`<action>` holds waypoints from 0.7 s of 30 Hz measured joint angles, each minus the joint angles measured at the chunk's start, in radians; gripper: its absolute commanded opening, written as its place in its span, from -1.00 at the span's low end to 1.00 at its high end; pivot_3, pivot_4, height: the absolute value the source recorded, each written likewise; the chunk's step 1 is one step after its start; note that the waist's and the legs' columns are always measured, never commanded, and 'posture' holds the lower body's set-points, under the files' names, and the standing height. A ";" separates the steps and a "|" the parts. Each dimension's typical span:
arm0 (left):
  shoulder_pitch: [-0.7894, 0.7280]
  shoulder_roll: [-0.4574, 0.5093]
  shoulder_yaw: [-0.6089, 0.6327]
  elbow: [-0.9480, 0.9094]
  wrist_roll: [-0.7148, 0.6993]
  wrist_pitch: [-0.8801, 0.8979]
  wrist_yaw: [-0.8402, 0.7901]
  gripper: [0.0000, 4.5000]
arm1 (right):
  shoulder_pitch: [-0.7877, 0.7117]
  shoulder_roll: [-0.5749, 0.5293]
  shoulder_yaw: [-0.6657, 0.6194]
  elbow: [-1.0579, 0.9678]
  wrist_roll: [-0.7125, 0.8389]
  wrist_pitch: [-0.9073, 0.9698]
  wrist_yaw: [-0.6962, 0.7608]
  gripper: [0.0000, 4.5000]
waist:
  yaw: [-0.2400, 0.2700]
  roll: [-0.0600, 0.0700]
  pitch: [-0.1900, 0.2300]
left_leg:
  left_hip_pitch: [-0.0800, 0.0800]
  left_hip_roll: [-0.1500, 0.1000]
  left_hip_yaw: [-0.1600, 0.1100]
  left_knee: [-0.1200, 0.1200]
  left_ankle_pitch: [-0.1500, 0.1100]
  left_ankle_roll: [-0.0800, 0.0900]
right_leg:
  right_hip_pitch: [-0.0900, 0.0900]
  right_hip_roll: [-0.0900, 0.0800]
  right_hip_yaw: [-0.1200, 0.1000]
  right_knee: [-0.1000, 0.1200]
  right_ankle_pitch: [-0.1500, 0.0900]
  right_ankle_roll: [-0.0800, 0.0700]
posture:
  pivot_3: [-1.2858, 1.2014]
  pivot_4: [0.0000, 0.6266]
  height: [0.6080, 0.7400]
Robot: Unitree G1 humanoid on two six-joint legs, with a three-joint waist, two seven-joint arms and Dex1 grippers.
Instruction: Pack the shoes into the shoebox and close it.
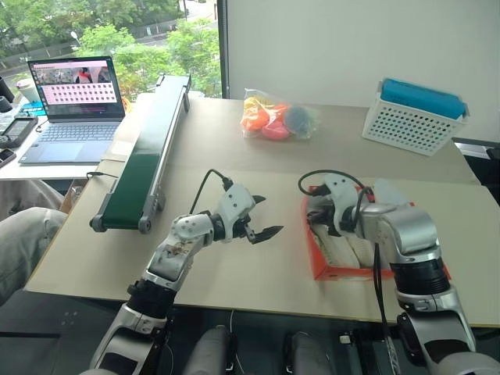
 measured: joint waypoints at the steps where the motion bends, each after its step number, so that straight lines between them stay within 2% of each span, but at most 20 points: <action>1: 0.000 -0.001 0.000 0.000 0.000 0.000 0.000 1.00 | -0.007 0.002 -0.008 0.000 0.000 0.015 -0.005 -0.98 | 0.001 0.000 0.000 | 0.000 0.000 0.000 0.000 0.000 0.000 | 0.000 0.000 0.000 0.000 0.000 0.000 | 0.03 -0.52 0.38; 8: -0.008 -0.003 -0.002 0.000 0.000 -0.002 -0.013 1.00 | -0.092 0.007 -0.146 -0.093 0.019 0.198 -0.040 -0.98 | -0.002 0.000 0.000 | -0.008 -0.001 0.002 0.000 0.004 -0.007 | -0.010 0.000 0.002 0.003 0.000 -0.001 | 0.03 -0.52 0.38; 14: -0.035 -0.010 -0.019 -0.029 -0.009 -0.003 -0.055 1.00 | -0.101 -0.032 -0.261 -0.219 0.075 0.253 -0.057 -0.98 | -0.002 0.000 0.000 | -0.008 -0.001 0.002 0.000 0.001 -0.001 | -0.010 0.000 0.003 0.003 0.000 -0.001 | 0.03 -0.52 0.38; 17: -0.037 -0.013 -0.038 -0.040 -0.017 -0.003 -0.081 1.00 | -0.033 -0.118 -0.319 -0.286 0.144 0.252 -0.048 -0.98 | 0.002 0.000 0.000 | -0.009 -0.001 0.002 0.000 0.001 -0.001 | -0.010 0.000 0.002 0.002 0.000 -0.001 | 0.03 -0.52 0.38; 21: -0.041 -0.010 -0.055 -0.049 -0.027 -0.004 -0.110 1.00 | 0.203 -0.351 -0.444 -0.405 0.299 0.253 0.047 -0.98 | 0.004 0.000 0.001 | -0.010 -0.001 0.003 0.001 -0.001 0.002 | -0.009 -0.001 0.003 0.000 0.000 0.000 | 0.03 -0.52 0.38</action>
